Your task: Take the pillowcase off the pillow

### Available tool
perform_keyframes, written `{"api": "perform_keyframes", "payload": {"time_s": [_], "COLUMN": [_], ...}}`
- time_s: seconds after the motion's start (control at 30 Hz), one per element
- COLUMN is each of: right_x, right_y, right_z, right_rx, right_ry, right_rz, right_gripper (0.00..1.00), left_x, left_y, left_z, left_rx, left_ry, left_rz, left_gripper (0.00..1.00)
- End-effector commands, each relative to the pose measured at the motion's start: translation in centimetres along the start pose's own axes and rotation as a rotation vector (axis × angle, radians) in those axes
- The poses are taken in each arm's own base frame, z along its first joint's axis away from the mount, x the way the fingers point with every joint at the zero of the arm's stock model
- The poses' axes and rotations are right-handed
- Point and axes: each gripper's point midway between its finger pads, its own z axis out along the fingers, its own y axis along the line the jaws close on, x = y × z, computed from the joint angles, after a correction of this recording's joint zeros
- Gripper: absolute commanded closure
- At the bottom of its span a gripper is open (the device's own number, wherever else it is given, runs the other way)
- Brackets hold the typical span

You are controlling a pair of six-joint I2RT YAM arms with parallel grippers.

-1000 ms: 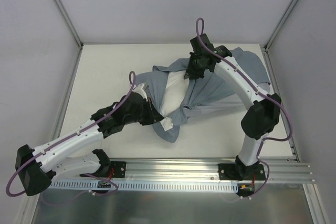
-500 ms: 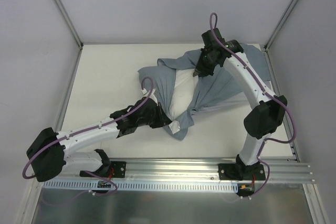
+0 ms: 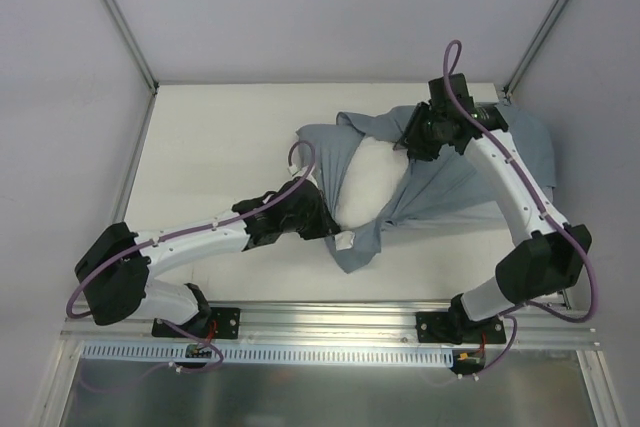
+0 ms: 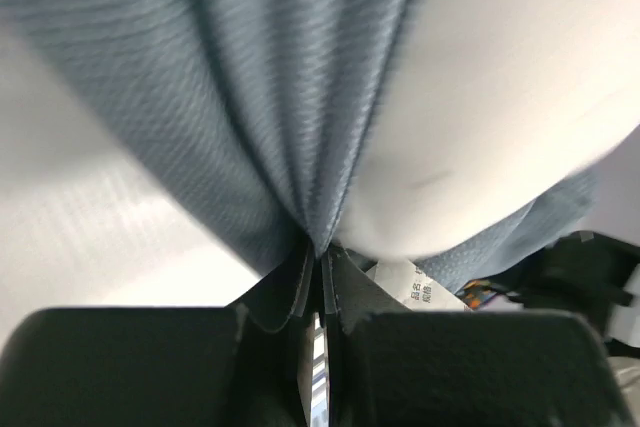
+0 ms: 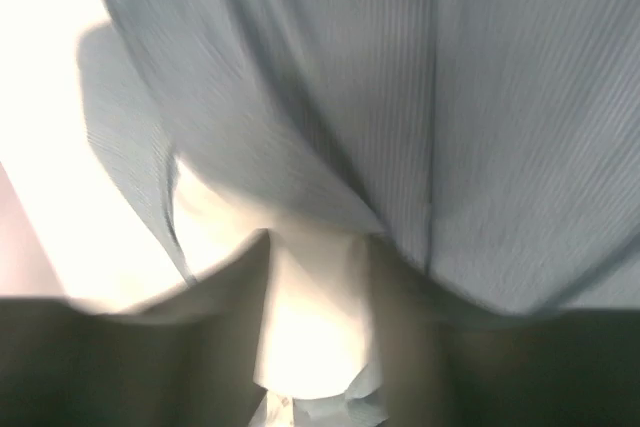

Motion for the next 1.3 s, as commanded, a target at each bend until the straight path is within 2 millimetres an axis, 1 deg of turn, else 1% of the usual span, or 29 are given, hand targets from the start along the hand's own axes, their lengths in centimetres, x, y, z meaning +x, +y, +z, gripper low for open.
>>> {"api": "perform_keyframes", "payload": {"time_s": [0.0, 0.03, 0.07, 0.1, 0.13, 0.17, 0.23, 0.27, 0.3, 0.33, 0.37, 0.43, 0.5, 0.53, 0.6, 0.63, 0.67, 0.73, 0.77, 0.83, 0.87, 0.97, 1.0, 1.03, 1.1, 1.13, 1.2, 1.23, 1.27], "right_x": [-7.3, -6.1, -4.4, -3.7, -1.8, -1.0, 0.4, 2.7, 3.9, 5.8, 7.1, 9.7, 11.5, 12.8, 14.5, 15.8, 16.6, 18.1, 18.8, 19.5, 20.1, 21.4, 22.0, 22.5, 22.8, 23.0, 23.1, 23.2, 23.3], "right_y": [4.5, 4.1, 4.9, 5.3, 5.8, 5.8, 5.5, 6.0, 6.2, 6.6, 6.3, 6.2, 5.4, 5.8, 5.9, 6.5, 6.7, 7.3, 7.4, 7.6, 7.3, 7.0, 6.6, 6.6, 6.1, 5.4, 4.7, 4.3, 4.3], "right_z": [-5.7, -5.3, -5.6, -6.7, -6.7, -7.5, -7.5, -7.0, -6.8, -6.7, -6.0, -5.4, -4.4, -4.5, -4.0, -4.2, -3.7, -3.2, -2.2, -1.3, -0.3, 1.2, 2.1, 2.5, 3.2, 4.3, 5.4, 6.5, 6.9], "right_rx": [-0.178, -0.166, -0.164, -0.173, -0.16, -0.155, -0.121, -0.136, -0.142, -0.14, -0.124, -0.108, -0.101, -0.131, -0.15, -0.177, -0.17, -0.177, -0.155, -0.132, -0.104, -0.081, -0.06, -0.049, -0.003, 0.04, 0.083, 0.112, 0.117], "right_ry": [-0.454, -0.443, -0.444, -0.462, -0.451, -0.463, -0.468, -0.435, -0.421, -0.402, -0.38, -0.351, -0.316, -0.299, -0.272, -0.259, -0.248, -0.231, -0.214, -0.219, -0.208, -0.189, -0.177, -0.177, -0.183, -0.188, -0.192, -0.182, -0.168], "right_rz": [-0.095, -0.125, -0.201, -0.239, -0.301, -0.357, -0.416, -0.48, -0.51, -0.563, -0.588, -0.638, -0.634, -0.645, -0.65, -0.659, -0.669, -0.69, -0.702, -0.719, -0.724, -0.727, -0.739, -0.738, -0.741, -0.757, -0.748, -0.749, -0.742], "right_gripper": [0.47, 0.37, 0.31, 0.24, 0.21, 0.18, 0.17, 0.17, 0.17, 0.17, 0.17, 0.19, 0.21, 0.21, 0.2, 0.19, 0.17, 0.11, 0.07, 0.05, 0.04, 0.03, 0.03, 0.01, 0.0, 0.0, 0.0, 0.08, 0.23], "left_x": [6.0, 6.0, 5.9, 5.7, 5.8, 5.7, 5.7, 5.6, 5.6, 5.7, 5.6, 5.5, 5.1, 5.1, 4.7, 4.9, 4.5, 4.7, 4.6, 4.9, 4.8, 4.8, 4.6, 4.7, 4.4, 4.4, 4.2, 4.2, 4.2], "left_y": [9.4, 9.7, 10.0, 10.1, 10.3, 10.3, 10.4, 10.4, 10.4, 10.6, 10.4, 10.2, 9.6, 9.5, 8.8, 8.9, 8.3, 8.2, 7.7, 7.7, 7.4, 7.5, 7.4, 7.4, 7.1, 7.1, 6.8, 6.7, 6.6], "left_z": [-1.7, -1.3, -1.2, -1.0, -1.0, -1.0, -1.1, -1.2, -1.2, -1.2, -1.4, -1.5, -1.9, -1.9, -2.2, -2.3, -2.4, -2.3, -2.3, -2.3, -2.3, -2.5, -2.6, -2.7, -2.9, -2.9, -3.1, -3.1, -3.2], "left_rx": [-0.347, -0.351, -0.349, -0.345, -0.343, -0.334, -0.331, -0.328, -0.324, -0.326, -0.312, -0.292, -0.26, -0.241, -0.195, -0.184, -0.151, -0.129, -0.104, -0.092, -0.074, -0.066, -0.059, -0.055, -0.043, -0.037, -0.018, -0.01, -0.003], "left_ry": [0.275, 0.285, 0.291, 0.288, 0.291, 0.287, 0.287, 0.282, 0.279, 0.279, 0.269, 0.256, 0.226, 0.218, 0.192, 0.192, 0.173, 0.176, 0.175, 0.178, 0.171, 0.156, 0.148, 0.142, 0.13, 0.125, 0.112, 0.11, 0.107], "left_rz": [0.095, 0.095, 0.104, 0.099, 0.106, 0.104, 0.102, 0.099, 0.093, 0.081, 0.074, 0.055, 0.044, 0.032, 0.018, 0.003, -0.002, -0.022, -0.027, -0.046, -0.049, -0.061, -0.065, -0.069, -0.072, -0.076, -0.079, -0.086, -0.089], "left_gripper": [1.0, 1.0, 1.0, 1.0, 1.0, 1.0, 1.0, 1.0, 1.0, 1.0, 1.0, 1.0, 1.0, 1.0, 1.0, 1.0, 1.0, 1.0, 1.0, 1.0, 1.0, 1.0, 1.0, 1.0, 1.0, 1.0, 1.0, 1.0, 1.0]}}
